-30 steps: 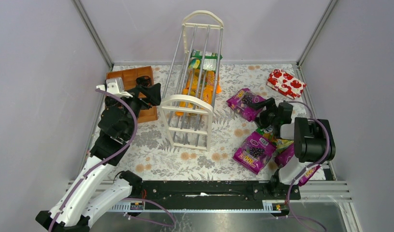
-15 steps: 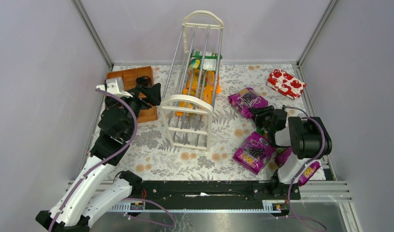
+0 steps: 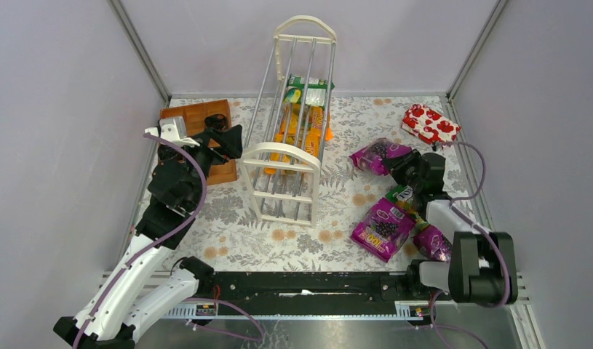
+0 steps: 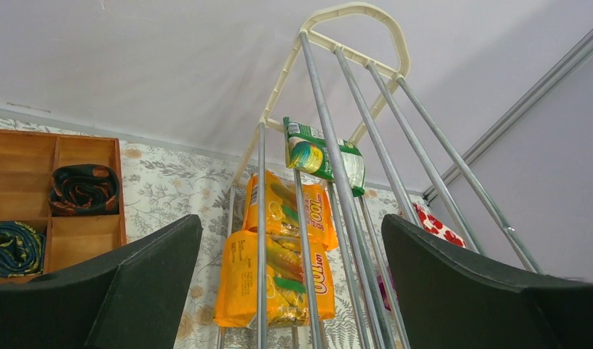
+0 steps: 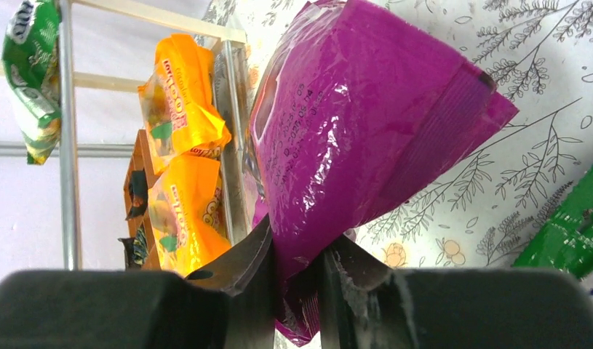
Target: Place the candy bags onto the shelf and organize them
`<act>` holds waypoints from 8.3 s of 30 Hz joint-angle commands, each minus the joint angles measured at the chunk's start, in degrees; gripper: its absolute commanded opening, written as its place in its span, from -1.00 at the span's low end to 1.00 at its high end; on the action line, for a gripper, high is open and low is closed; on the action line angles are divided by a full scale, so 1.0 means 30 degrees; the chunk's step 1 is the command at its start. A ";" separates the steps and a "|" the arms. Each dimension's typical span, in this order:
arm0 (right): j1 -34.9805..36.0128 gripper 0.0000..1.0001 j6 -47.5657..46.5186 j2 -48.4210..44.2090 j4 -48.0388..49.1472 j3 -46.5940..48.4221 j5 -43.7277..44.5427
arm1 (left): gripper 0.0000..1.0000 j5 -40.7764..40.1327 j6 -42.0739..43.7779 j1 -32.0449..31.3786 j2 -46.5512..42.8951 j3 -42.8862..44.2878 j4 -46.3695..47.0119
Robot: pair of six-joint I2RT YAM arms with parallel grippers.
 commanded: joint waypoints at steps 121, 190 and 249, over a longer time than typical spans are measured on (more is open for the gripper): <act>0.4553 1.00 -0.5773 -0.8382 -3.0345 0.4942 0.0584 | 0.97 -0.1004 0.0124 0.0421 0.0272 0.0032 0.0281; -0.2548 1.00 -0.5012 1.0743 -0.3511 0.7737 -1.2374 | 0.97 -0.0676 -0.0023 0.0421 0.0202 0.0073 0.0281; -0.2330 -0.96 -0.0243 -0.2255 -0.8987 1.9266 -1.1107 | 0.97 -0.1061 -0.0141 0.0333 -0.0362 -0.0011 0.0281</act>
